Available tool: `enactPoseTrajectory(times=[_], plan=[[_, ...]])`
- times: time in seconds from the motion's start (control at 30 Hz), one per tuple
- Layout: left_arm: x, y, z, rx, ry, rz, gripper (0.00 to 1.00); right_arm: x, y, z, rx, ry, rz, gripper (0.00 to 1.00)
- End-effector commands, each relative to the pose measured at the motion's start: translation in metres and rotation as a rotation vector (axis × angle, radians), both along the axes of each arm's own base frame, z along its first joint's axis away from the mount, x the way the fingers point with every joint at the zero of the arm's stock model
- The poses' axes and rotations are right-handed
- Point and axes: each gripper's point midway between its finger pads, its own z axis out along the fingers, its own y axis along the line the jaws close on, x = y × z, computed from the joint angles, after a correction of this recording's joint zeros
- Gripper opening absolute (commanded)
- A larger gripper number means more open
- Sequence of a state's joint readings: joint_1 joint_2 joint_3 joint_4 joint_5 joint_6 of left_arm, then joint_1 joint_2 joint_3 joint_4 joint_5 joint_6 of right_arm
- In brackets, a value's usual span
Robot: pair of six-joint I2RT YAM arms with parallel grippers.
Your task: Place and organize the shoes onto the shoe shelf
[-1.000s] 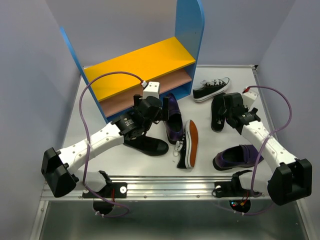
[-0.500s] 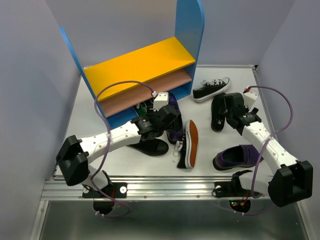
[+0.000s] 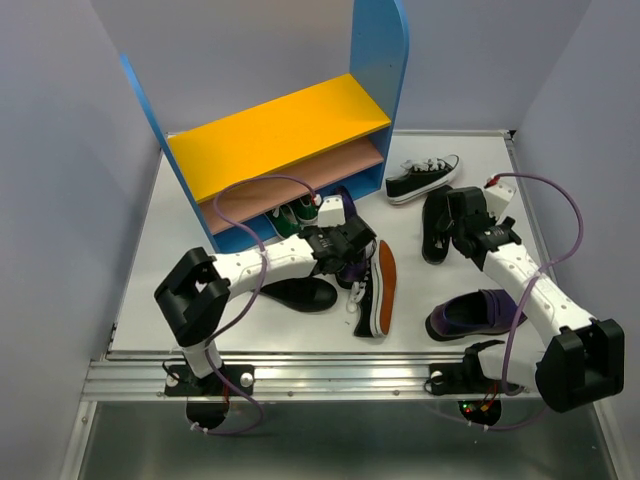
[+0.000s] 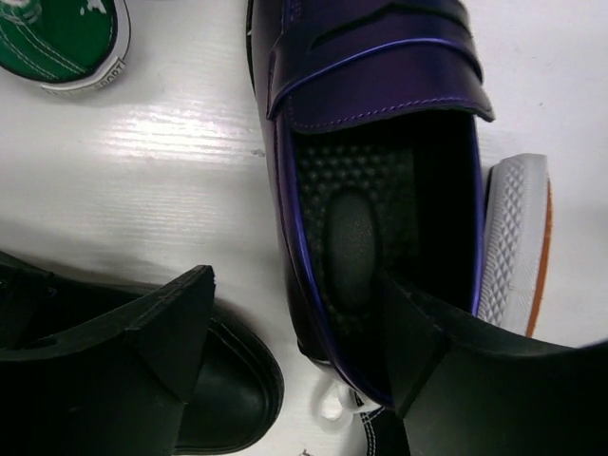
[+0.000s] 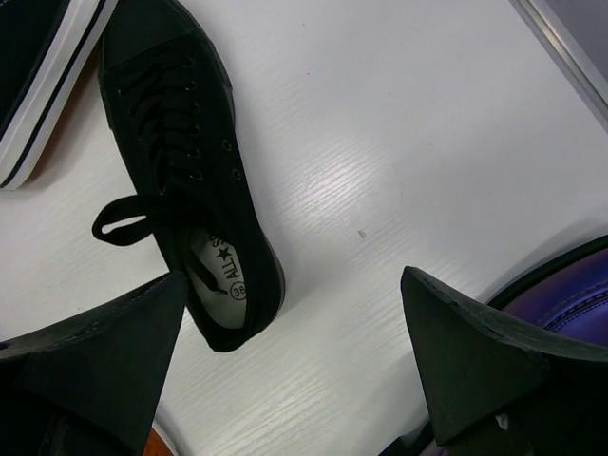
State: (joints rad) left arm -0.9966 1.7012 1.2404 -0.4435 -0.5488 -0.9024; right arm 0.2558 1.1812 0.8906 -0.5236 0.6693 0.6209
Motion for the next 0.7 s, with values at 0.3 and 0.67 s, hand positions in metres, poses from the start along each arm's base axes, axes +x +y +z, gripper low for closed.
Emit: enactPoseTrajectory(times=[0.3, 0.67], plan=[[0.002, 0.004, -0.026, 0.051, 0.029, 0.062, 0.09, 0.007, 0.003, -0.001, 0.002, 0.004, 0.009, 1.0], [0.0, -0.001, 0.084, 0.071, -0.09, -0.11, 0.0, 0.012, 0.009, -0.008, 0.029, 0.014, 0.016, 1.0]])
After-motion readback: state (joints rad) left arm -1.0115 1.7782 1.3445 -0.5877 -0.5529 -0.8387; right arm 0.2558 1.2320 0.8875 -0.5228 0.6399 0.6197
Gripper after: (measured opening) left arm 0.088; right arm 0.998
